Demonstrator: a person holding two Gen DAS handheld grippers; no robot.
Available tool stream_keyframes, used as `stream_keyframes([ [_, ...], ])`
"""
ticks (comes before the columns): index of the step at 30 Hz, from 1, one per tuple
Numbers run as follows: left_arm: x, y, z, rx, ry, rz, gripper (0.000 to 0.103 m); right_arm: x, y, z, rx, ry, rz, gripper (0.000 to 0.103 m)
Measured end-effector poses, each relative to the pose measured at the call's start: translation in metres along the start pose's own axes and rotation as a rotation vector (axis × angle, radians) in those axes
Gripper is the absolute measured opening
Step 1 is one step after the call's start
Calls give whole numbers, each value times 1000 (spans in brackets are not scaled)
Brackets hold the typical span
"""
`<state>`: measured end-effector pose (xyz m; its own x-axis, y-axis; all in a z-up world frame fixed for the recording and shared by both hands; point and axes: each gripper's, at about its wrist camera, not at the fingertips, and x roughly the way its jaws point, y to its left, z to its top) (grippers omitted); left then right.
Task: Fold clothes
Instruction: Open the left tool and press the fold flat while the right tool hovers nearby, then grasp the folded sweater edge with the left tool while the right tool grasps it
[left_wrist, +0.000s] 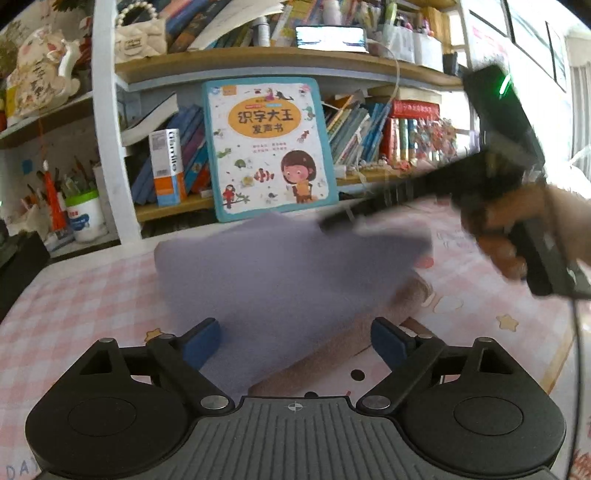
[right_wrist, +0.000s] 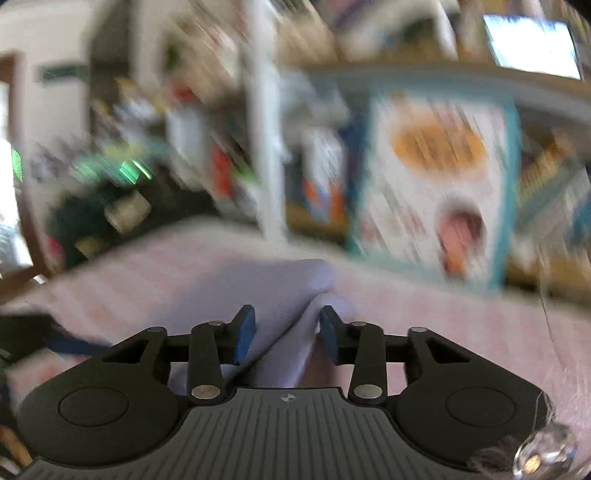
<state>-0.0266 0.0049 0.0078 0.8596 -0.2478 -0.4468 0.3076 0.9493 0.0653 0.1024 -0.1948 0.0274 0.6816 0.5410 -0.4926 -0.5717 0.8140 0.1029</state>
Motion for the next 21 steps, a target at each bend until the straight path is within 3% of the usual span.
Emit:
stream_keyframes([
  [2, -8, 4, 3, -27, -12, 5, 91, 6, -22, -10, 117, 61, -47, 46],
  [3, -14, 8, 5, -33, -33, 18, 92, 3, -31, -14, 170, 60, -36, 53],
  [5, -26, 17, 10, -41, -69, 42, 93, -7, -44, -23, 253, 48, 14, 64],
  [8, -37, 31, 17, -51, -89, 76, 95, -23, -54, -32, 327, 63, 70, 68],
  [11, -36, 46, 22, -109, -47, 80, 96, -34, -56, -41, 401, 107, 136, 75],
  [17, -10, 76, 11, -310, 34, -4, 96, -35, -61, -59, 601, 162, 211, 78],
  [21, 13, 95, 5, -459, 76, -64, 96, -33, -61, -52, 633, 147, 214, 78],
])
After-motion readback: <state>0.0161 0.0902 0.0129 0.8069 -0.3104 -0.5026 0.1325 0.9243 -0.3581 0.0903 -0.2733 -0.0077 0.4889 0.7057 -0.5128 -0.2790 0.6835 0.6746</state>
